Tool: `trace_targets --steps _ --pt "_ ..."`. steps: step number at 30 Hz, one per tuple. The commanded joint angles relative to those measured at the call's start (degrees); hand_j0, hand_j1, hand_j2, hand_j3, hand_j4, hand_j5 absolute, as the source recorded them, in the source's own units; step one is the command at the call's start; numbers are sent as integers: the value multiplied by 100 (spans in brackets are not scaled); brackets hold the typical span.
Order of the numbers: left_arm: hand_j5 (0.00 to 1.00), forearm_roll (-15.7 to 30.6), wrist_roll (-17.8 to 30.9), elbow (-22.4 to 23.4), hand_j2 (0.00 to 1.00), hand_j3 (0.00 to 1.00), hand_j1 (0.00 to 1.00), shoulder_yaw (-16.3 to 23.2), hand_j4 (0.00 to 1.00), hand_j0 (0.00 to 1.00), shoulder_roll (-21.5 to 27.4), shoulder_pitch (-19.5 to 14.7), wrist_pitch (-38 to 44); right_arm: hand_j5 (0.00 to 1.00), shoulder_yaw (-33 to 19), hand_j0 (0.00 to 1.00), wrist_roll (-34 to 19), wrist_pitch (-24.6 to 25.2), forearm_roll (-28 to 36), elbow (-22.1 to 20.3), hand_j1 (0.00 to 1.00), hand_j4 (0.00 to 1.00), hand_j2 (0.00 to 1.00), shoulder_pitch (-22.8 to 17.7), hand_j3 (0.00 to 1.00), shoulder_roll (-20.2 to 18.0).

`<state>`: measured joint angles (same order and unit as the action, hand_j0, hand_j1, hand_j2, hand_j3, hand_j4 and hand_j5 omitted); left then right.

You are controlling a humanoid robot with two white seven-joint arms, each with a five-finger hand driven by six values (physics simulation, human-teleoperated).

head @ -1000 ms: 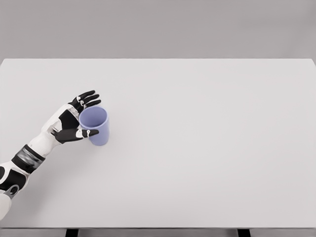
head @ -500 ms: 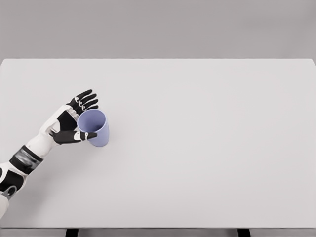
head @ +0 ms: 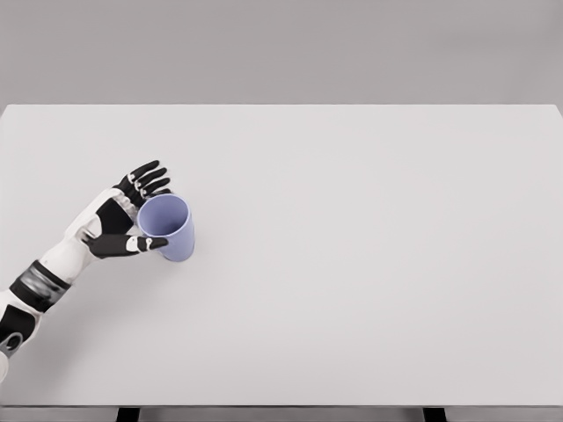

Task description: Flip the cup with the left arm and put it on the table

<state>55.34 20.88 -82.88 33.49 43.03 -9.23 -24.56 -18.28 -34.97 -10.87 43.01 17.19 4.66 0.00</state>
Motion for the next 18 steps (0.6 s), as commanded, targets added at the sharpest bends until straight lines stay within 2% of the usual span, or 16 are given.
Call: trace_targets --steps 1,10,14,15,18 --pt "100 30 4 0 100 100 100 -9 100 100 188 0 -5 100 0 100 -3 -3 -3 4 100 100 100 0 100 0" --pt "100 118 127 150 100 100 100 -36 100 100 697 26 -32 100 0 100 -3 -3 -3 -5 100 100 100 9 100 0" --pt "100 241 144 185 100 100 100 -290 100 100 1049 0 -32 100 0 100 -3 -3 -3 4 100 100 100 0 100 0" --pt "100 241 249 176 100 100 100 -334 100 100 1137 -35 -32 100 0 100 -3 -3 -3 4 100 100 100 9 100 0" --pt "100 153 1412 132 100 100 100 -572 100 100 1427 -97 -137 100 0 100 -3 -3 -3 4 100 100 100 9 100 0"
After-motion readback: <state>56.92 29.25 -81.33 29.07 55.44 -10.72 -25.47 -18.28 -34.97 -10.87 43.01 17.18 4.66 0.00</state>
